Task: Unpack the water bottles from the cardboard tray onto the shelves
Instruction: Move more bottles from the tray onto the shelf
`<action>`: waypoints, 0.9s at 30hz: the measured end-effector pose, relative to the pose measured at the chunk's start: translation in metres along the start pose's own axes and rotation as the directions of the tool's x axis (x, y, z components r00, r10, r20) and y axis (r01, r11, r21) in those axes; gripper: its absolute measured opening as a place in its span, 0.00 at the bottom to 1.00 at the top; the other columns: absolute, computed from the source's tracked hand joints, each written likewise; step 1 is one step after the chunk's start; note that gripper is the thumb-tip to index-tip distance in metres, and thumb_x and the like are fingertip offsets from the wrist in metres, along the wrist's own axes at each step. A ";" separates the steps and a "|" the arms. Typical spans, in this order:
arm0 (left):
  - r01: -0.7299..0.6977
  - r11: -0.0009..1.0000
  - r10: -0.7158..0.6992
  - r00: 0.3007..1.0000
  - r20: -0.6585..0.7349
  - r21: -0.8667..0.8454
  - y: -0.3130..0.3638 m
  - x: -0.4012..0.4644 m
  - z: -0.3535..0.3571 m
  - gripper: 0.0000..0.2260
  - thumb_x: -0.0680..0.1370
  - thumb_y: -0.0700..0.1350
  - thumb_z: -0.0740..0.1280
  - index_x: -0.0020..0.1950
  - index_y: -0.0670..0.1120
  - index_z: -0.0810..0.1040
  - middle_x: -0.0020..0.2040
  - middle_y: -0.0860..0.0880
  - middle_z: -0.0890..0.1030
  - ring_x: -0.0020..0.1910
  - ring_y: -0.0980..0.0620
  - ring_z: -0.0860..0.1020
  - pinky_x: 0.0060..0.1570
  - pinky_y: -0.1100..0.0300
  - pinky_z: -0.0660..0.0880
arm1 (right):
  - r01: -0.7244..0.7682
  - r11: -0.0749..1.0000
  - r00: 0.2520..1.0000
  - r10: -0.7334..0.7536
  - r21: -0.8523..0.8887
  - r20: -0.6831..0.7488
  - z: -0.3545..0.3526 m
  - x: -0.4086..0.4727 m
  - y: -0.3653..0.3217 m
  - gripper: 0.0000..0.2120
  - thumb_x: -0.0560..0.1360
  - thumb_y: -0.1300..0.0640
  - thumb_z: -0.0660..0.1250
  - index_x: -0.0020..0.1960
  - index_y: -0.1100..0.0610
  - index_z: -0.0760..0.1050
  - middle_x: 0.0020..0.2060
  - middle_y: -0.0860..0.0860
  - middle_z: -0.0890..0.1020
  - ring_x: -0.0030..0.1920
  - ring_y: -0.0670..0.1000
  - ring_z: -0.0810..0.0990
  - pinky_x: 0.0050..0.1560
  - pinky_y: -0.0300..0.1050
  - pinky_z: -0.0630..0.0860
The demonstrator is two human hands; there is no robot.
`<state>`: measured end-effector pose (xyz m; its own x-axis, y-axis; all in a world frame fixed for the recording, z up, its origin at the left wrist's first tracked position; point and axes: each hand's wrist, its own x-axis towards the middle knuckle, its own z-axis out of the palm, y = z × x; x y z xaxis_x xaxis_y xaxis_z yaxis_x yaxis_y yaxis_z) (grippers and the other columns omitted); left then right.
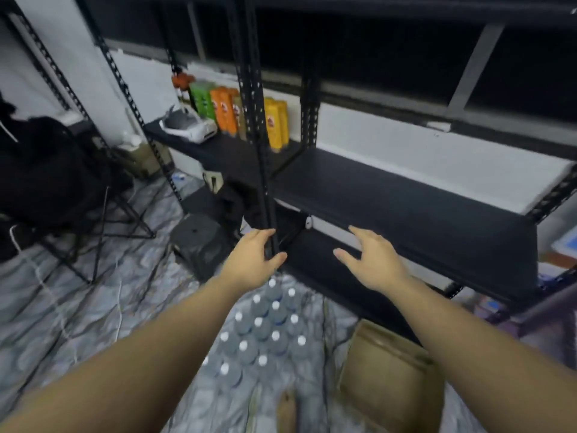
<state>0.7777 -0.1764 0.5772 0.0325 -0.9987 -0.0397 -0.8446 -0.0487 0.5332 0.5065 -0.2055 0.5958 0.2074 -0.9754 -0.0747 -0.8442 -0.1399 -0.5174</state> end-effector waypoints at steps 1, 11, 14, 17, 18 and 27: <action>0.022 1.000 -0.022 0.999 0.024 0.000 -0.010 -0.009 0.011 0.31 0.81 0.58 0.69 0.80 0.45 0.68 0.75 0.45 0.73 0.75 0.44 0.70 0.72 0.53 0.67 | -0.011 1.000 1.000 0.011 0.007 0.025 0.015 -0.006 0.006 0.37 0.80 0.37 0.66 0.83 0.54 0.61 0.79 0.51 0.67 0.78 0.54 0.66 0.75 0.49 0.65; 0.149 0.988 -0.136 0.956 0.261 -0.032 -0.094 -0.021 0.118 0.28 0.81 0.56 0.69 0.79 0.49 0.69 0.74 0.48 0.72 0.73 0.48 0.70 0.66 0.60 0.66 | -0.222 0.971 0.957 0.198 0.094 0.213 0.140 -0.007 0.060 0.32 0.78 0.42 0.71 0.77 0.57 0.71 0.71 0.56 0.77 0.71 0.57 0.75 0.70 0.49 0.71; 0.182 0.982 -0.160 0.931 0.328 -0.040 -0.117 0.002 0.157 0.28 0.80 0.57 0.70 0.78 0.49 0.70 0.74 0.49 0.73 0.73 0.47 0.72 0.69 0.56 0.68 | -0.277 0.959 0.936 0.253 0.067 0.246 0.175 0.012 0.077 0.25 0.79 0.45 0.72 0.69 0.58 0.77 0.61 0.57 0.82 0.61 0.58 0.80 0.57 0.48 0.74; 0.190 0.981 -0.158 0.904 0.398 -0.043 -0.142 0.031 0.200 0.27 0.80 0.54 0.72 0.77 0.48 0.72 0.74 0.47 0.74 0.73 0.46 0.72 0.70 0.56 0.68 | -0.335 0.938 0.911 0.297 0.093 0.286 0.218 0.032 0.100 0.28 0.79 0.42 0.71 0.74 0.55 0.74 0.60 0.54 0.83 0.59 0.55 0.81 0.52 0.43 0.73; 0.189 0.981 -0.152 0.896 0.418 -0.048 -0.152 0.040 0.215 0.26 0.80 0.53 0.72 0.77 0.48 0.73 0.74 0.47 0.74 0.73 0.46 0.72 0.70 0.56 0.67 | -0.365 0.925 0.896 0.318 0.108 0.309 0.235 0.039 0.108 0.29 0.78 0.41 0.71 0.74 0.53 0.74 0.59 0.52 0.83 0.58 0.54 0.82 0.52 0.42 0.74; 0.183 0.982 -0.172 0.817 0.551 0.036 -0.255 0.124 0.364 0.26 0.79 0.53 0.73 0.75 0.48 0.74 0.72 0.45 0.74 0.71 0.43 0.74 0.69 0.50 0.71 | -0.517 0.848 0.781 0.408 0.121 0.473 0.408 0.094 0.185 0.33 0.73 0.40 0.76 0.74 0.50 0.75 0.67 0.51 0.80 0.66 0.53 0.79 0.65 0.45 0.75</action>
<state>0.8026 -0.2817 0.1284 -0.1221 -0.7983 -0.5897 -0.8427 -0.2305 0.4865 0.5716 -0.2539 0.1449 0.0514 -0.7378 -0.6730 -0.7626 0.4061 -0.5035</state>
